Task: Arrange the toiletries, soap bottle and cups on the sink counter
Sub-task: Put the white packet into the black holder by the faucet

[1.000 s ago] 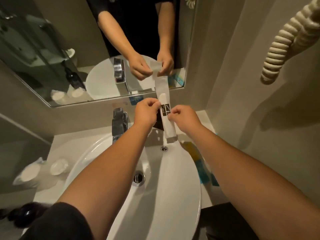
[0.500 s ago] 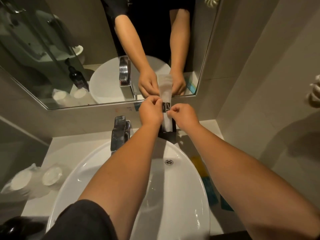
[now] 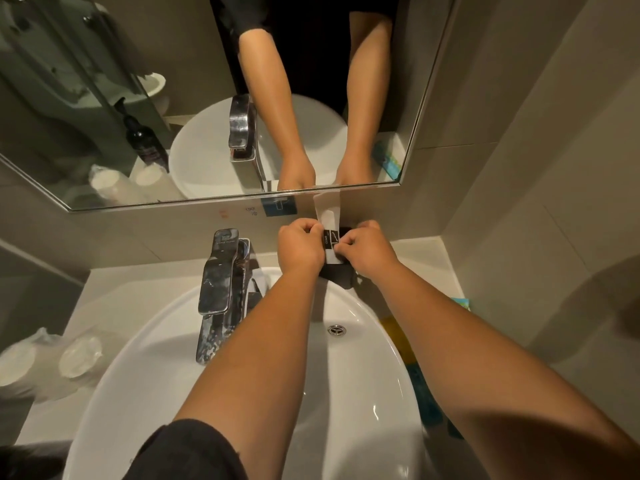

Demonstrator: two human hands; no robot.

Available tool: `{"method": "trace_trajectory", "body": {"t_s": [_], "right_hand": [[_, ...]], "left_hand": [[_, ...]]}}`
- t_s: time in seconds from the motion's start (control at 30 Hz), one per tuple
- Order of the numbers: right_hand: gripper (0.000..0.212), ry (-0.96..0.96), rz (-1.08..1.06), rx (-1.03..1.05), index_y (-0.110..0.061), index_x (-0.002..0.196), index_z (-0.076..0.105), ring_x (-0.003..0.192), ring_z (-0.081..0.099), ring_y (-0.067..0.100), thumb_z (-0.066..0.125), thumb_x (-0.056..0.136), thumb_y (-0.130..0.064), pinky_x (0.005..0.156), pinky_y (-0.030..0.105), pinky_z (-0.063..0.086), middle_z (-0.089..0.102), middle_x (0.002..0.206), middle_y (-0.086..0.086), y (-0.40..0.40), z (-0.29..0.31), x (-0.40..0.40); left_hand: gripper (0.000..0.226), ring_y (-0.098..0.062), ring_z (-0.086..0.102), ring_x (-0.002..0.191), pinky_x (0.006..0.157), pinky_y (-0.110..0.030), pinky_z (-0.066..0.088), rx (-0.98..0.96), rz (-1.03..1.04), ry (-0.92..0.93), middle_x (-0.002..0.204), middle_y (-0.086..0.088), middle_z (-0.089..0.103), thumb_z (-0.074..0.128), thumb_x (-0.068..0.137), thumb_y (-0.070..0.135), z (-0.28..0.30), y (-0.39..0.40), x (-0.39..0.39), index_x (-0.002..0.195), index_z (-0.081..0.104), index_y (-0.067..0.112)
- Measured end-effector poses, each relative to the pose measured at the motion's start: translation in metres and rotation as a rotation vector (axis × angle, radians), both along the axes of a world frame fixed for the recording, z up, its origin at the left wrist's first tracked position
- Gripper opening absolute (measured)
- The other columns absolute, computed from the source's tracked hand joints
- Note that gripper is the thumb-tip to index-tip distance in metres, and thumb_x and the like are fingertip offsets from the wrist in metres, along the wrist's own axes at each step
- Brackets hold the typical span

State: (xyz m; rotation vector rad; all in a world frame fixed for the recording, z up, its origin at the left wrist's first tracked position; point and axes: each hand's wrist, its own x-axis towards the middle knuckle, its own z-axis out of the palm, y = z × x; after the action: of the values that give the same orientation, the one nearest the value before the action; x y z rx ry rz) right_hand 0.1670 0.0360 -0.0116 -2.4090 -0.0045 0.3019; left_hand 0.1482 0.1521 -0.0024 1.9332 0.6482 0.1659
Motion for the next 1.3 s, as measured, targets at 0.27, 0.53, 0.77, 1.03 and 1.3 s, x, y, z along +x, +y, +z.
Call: {"method": "trace_trajectory", "body": {"t_s": [0.27,0.53,0.77,1.03,1.3], "right_hand": [[0.017,-0.079,0.059,-0.138,-0.022,0.081,0.072,0.098,0.056,0.028,0.060,0.091,-0.030,0.083,0.041,0.053,0.052,0.124,0.007,0.003,-0.007,0.000],[0.031,-0.144,-0.002,0.000,-0.023,0.123,0.062,0.099,0.061,0.025,0.058,0.093,-0.026,0.083,0.037,0.053,0.061,0.121,0.006,0.002,-0.010,-0.015],[0.037,-0.195,-0.035,0.064,-0.023,0.130,0.055,0.106,0.059,0.025,0.057,0.093,-0.024,0.087,0.035,0.049,0.060,0.124,0.006,-0.003,-0.007,-0.019],[0.033,-0.228,-0.081,0.024,-0.020,0.127,0.058,0.111,0.057,0.025,0.051,0.096,-0.028,0.090,0.036,0.048,0.058,0.129,0.006,-0.025,0.021,-0.043],[0.026,-0.217,-0.276,-0.106,-0.009,0.103,0.070,0.098,0.061,0.033,0.049,0.094,-0.021,0.082,0.037,0.048,0.066,0.109,0.014,-0.101,0.019,-0.153]], "left_hand": [[0.015,-0.018,0.063,0.081,0.080,-0.038,0.053,-0.019,0.021,0.020,0.105,-0.005,0.066,0.057,0.092,0.026,-0.008,0.000,0.004,0.083,0.069,0.027],[0.015,-0.018,0.065,0.081,0.069,-0.029,0.049,-0.069,-0.005,0.001,0.093,-0.003,0.071,0.056,0.094,0.021,-0.001,-0.002,-0.001,0.088,0.070,0.020],[0.018,-0.019,0.066,0.085,0.075,-0.032,0.053,-0.061,-0.022,-0.002,0.094,-0.001,0.071,0.054,0.095,0.022,0.001,-0.003,-0.005,0.098,0.072,0.022],[0.031,-0.024,0.059,0.099,0.075,-0.028,0.039,0.328,-0.142,-0.008,0.120,-0.007,0.060,0.048,0.097,0.030,0.020,-0.006,-0.035,0.122,0.062,0.018],[0.022,-0.033,0.058,0.096,0.070,-0.036,0.041,0.633,-0.638,-0.069,0.105,-0.014,0.060,0.049,0.093,0.024,0.030,-0.051,-0.102,0.104,0.065,0.013]]}}
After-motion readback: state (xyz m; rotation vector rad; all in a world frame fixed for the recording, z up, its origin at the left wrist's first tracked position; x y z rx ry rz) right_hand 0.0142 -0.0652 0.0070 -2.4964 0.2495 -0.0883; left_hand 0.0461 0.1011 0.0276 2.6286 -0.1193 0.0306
